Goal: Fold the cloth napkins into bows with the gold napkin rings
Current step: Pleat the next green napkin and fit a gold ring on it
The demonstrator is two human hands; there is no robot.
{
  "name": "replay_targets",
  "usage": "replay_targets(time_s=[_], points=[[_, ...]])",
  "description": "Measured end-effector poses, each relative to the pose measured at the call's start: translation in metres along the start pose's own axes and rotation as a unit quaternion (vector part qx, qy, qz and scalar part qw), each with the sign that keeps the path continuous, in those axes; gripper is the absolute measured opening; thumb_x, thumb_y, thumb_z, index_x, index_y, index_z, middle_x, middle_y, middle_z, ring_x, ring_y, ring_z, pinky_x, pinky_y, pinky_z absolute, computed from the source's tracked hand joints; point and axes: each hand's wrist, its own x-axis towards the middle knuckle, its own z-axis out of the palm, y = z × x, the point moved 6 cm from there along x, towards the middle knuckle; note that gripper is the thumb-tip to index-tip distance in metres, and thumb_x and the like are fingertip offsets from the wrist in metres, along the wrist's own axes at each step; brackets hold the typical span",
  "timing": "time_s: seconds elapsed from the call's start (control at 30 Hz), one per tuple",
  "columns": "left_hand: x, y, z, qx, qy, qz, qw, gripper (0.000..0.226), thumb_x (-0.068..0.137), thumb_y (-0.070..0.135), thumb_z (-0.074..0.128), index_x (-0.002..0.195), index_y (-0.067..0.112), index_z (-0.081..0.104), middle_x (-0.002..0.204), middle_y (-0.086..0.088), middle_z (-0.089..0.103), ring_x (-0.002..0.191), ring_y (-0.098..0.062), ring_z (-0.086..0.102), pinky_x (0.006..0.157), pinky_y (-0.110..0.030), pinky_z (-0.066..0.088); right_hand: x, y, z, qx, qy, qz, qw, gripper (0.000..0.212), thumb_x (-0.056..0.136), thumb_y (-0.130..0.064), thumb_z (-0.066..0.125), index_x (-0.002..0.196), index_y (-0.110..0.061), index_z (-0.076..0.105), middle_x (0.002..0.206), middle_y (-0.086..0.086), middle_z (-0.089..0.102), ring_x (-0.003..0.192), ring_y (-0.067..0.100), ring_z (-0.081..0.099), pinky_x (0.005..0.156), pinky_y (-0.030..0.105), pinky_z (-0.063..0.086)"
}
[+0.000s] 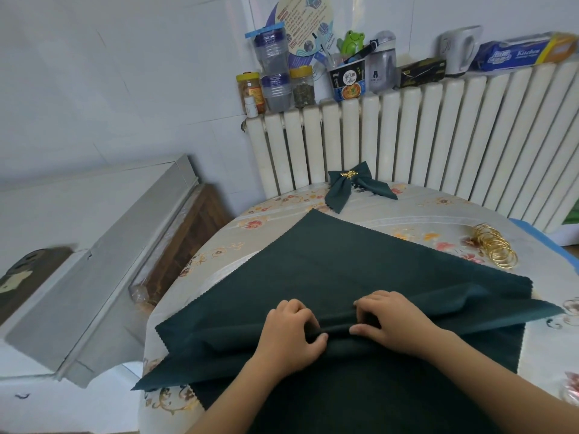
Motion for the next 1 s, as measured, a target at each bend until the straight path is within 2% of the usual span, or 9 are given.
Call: replay_targets(time_s=[0.07, 0.13, 0.2, 0.3, 0.4, 0.53, 0.73, 0.93, 1.0], points=[[0.001, 0.002, -0.002, 0.017, 0.016, -0.001, 1.0, 0.044, 0.081, 0.059, 0.042, 0.079, 0.023, 0.067, 0.092, 0.012, 0.053, 0.092, -0.007, 0.045, 0.084, -0.024, 0.036, 0.0, -0.002, -0.001, -0.008, 0.004, 0.007, 1.0, 0.038, 0.091, -0.059, 0.041, 0.094, -0.026, 0.06, 0.105, -0.014, 0.062, 0.103, 0.007, 0.052, 0.091, 0.025, 0.038], [0.007, 0.007, 0.001, 0.027, 0.032, 0.0, 0.999, 0.034, 0.09, 0.045, 0.051, 0.082, 0.016, 0.067, 0.096, 0.005, 0.056, 0.096, -0.013, 0.047, 0.089, -0.029, 0.039, 0.003, -0.009, -0.001, -0.03, 0.016, 0.025, 0.999, 0.03, 0.093, -0.051, 0.043, 0.092, -0.024, 0.056, 0.104, -0.011, 0.058, 0.102, 0.01, 0.051, 0.087, 0.023, 0.035], [0.01, 0.009, 0.011, 0.018, 0.024, -0.018, 0.999, 0.026, 0.092, 0.037, 0.053, 0.1, 0.014, 0.06, 0.115, 0.0, 0.054, 0.114, -0.018, 0.045, 0.102, -0.032, 0.034, 0.005, -0.013, 0.004, -0.009, 0.019, 0.052, 0.998, 0.019, 0.093, -0.042, 0.048, 0.101, -0.025, 0.049, 0.116, -0.008, 0.051, 0.114, 0.013, 0.046, 0.094, 0.023, 0.031], [0.004, 0.004, 0.032, 0.037, -0.078, -0.079, 0.993, 0.056, 0.098, 0.044, 0.029, 0.146, 0.016, 0.025, 0.157, -0.002, 0.016, 0.146, -0.016, 0.005, 0.118, -0.032, 0.0, -0.002, -0.015, 0.021, 0.032, -0.031, 0.098, 0.994, 0.052, 0.096, -0.036, 0.037, 0.145, -0.024, 0.025, 0.154, -0.004, 0.02, 0.144, 0.014, 0.013, 0.116, 0.028, 0.008], [-0.005, 0.004, 0.038, 0.092, -0.132, -0.082, 0.984, 0.057, 0.1, 0.045, 0.018, 0.152, 0.024, 0.004, 0.159, 0.002, -0.005, 0.145, -0.013, -0.01, 0.117, -0.037, -0.009, -0.012, -0.015, 0.029, -0.026, -0.043, 0.095, 0.994, 0.056, 0.097, -0.044, 0.015, 0.151, -0.03, 0.008, 0.159, -0.006, 0.001, 0.145, 0.01, -0.004, 0.116, 0.03, -0.006], [-0.021, 0.007, 0.038, 0.097, -0.136, -0.098, 0.981, 0.057, 0.1, 0.046, 0.016, 0.152, 0.027, 0.002, 0.159, 0.004, -0.007, 0.145, -0.012, -0.012, 0.117, -0.038, -0.01, -0.023, -0.019, 0.03, -0.049, -0.025, 0.081, 0.995, 0.092, 0.064, -0.055, -0.02, 0.15, -0.033, 0.005, 0.158, -0.008, -0.001, 0.145, 0.009, -0.007, 0.114, 0.029, -0.012], [-0.044, 0.02, 0.039, 0.095, -0.114, -0.093, 0.985, 0.092, 0.065, 0.059, -0.017, 0.151, 0.029, -0.002, 0.159, 0.005, -0.009, 0.145, -0.012, -0.013, 0.114, -0.037, -0.014, -0.046, -0.024, 0.035, -0.061, -0.036, 0.082, 0.994, 0.091, 0.064, -0.055, -0.021, 0.15, -0.031, -0.001, 0.158, -0.009, -0.004, 0.145, 0.009, -0.01, 0.101, 0.021, -0.027], [-0.048, 0.022, 0.039, 0.092, -0.121, -0.097, 0.984, 0.078, 0.078, 0.058, -0.01, 0.151, 0.029, -0.002, 0.159, 0.005, -0.008, 0.145, -0.013, -0.012, 0.115, -0.039, -0.012, -0.05, -0.031, 0.037, -0.07, -0.043, 0.086, 0.993, 0.088, 0.068, -0.052, -0.018, 0.15, -0.027, 0.001, 0.158, -0.007, -0.004, 0.145, 0.011, -0.009, 0.113, 0.029, -0.015], [-0.047, 0.022, 0.039, 0.09, -0.137, -0.098, 0.981, 0.061, 0.095, 0.05, 0.007, 0.151, 0.026, -0.002, 0.159, 0.005, -0.008, 0.145, -0.013, -0.012, 0.116, -0.039, -0.011, -0.046, -0.043, 0.032, -0.032, -0.004, 0.072, 0.997, 0.067, 0.087, -0.039, 0.008, 0.15, -0.02, 0.017, 0.158, -0.003, 0.01, 0.145, 0.014, 0.004, 0.115, 0.025, -0.004]])
